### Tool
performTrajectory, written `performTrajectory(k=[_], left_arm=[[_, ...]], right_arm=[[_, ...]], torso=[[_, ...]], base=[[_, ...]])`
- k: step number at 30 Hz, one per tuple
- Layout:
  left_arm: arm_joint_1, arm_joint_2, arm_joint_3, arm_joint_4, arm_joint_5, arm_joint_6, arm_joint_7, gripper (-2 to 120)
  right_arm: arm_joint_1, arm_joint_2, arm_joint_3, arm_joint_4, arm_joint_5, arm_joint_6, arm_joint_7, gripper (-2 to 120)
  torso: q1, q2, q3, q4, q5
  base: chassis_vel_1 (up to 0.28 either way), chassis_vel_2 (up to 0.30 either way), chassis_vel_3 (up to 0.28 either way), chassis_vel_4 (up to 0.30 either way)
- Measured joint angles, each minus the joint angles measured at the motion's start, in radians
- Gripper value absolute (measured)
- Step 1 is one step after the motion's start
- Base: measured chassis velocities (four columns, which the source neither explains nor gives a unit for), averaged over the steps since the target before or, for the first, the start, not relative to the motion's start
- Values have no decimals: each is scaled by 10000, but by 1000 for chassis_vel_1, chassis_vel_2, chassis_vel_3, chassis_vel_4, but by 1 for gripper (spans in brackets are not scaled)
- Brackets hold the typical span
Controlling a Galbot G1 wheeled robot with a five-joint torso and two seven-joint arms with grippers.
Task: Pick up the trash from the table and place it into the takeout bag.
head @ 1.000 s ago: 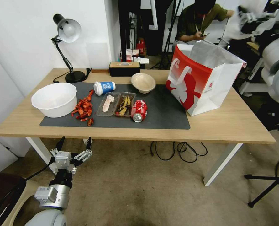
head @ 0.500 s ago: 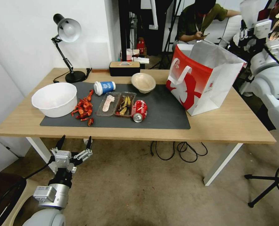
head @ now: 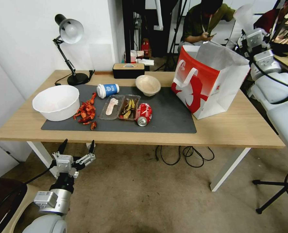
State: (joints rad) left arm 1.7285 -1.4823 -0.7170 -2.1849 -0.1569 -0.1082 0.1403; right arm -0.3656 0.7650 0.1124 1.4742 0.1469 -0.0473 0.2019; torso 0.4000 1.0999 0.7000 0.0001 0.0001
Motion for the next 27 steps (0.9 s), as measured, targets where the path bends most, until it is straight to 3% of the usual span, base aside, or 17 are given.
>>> performTrajectory(k=[13, 21, 27], left_arm=[[44, -53, 38, -36, -14, -7, 13, 100], [60, -88, 1, -79, -46, -13, 14, 100], [63, -110, 9, -117, -50, -13, 13, 100]], right_arm=[[-14, 802, -81, -886, -28, 264, 522, 8], [-77, 848, -93, -958, 285, 63, 601, 9], [-101, 792, -165, -837, 549, -260, 625, 32]], torso=[[0, 0, 0, -2, 1], [0, 0, 0, -1, 0], [0, 0, 0, -2, -1]], base=[[0, 0, 0, 0], [0, 0, 0, 0], [0, 0, 0, 0]])
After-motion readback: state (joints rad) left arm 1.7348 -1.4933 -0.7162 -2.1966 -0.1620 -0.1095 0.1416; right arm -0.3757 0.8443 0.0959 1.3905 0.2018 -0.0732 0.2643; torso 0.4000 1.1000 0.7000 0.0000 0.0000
